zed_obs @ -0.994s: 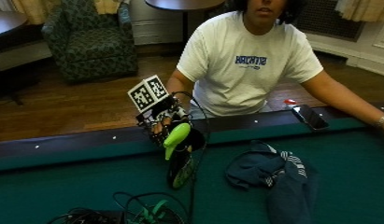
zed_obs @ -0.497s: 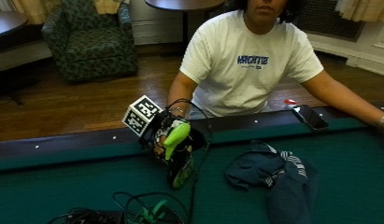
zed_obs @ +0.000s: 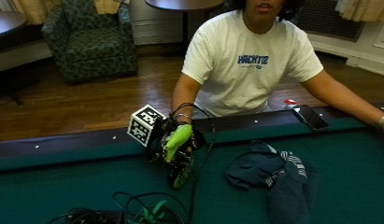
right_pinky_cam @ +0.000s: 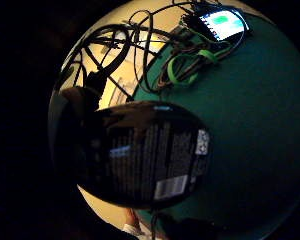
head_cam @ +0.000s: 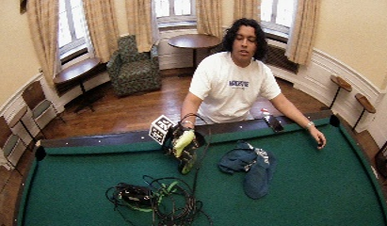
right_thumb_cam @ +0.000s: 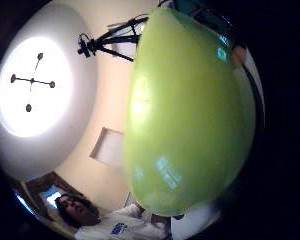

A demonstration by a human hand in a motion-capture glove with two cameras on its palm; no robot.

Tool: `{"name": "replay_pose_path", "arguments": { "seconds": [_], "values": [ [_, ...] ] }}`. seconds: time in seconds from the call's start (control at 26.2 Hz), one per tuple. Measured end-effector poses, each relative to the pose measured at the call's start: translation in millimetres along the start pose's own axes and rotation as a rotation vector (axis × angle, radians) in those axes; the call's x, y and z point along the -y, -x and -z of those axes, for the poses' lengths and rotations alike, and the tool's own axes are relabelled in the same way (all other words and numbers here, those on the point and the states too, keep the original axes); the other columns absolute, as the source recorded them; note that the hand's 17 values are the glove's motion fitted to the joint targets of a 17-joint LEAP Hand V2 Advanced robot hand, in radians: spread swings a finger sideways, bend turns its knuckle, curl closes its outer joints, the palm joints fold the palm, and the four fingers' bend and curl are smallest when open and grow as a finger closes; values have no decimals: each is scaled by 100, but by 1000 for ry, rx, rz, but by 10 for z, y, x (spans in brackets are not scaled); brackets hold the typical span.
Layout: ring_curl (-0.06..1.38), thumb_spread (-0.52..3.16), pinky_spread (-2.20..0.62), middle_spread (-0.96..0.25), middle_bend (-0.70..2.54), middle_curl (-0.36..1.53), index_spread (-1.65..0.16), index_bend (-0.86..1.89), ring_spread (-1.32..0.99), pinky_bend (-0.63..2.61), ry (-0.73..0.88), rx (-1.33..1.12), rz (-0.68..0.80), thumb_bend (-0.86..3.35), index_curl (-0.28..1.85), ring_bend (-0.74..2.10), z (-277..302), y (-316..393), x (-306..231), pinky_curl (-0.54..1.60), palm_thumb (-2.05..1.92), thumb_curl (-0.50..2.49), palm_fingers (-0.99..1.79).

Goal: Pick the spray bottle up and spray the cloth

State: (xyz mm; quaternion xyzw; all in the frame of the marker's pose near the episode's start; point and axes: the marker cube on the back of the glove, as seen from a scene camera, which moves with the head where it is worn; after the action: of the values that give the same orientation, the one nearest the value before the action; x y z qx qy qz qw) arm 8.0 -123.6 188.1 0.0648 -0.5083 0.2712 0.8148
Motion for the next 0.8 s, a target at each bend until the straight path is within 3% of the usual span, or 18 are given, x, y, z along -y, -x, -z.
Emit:
{"name": "replay_pose_path", "arguments": {
  "seconds": [0.31,0.8],
  "values": [
    [43,73,-21,-21,48,48,-30,18,-20,36,-202,53,63,0,36,63,-43,-41,55,35,93,49,142],
    [49,48,-29,-21,65,56,-29,37,-21,42,-57,-92,317,-2,48,73,291,593,68,41,94,61,144]
  ]
}}
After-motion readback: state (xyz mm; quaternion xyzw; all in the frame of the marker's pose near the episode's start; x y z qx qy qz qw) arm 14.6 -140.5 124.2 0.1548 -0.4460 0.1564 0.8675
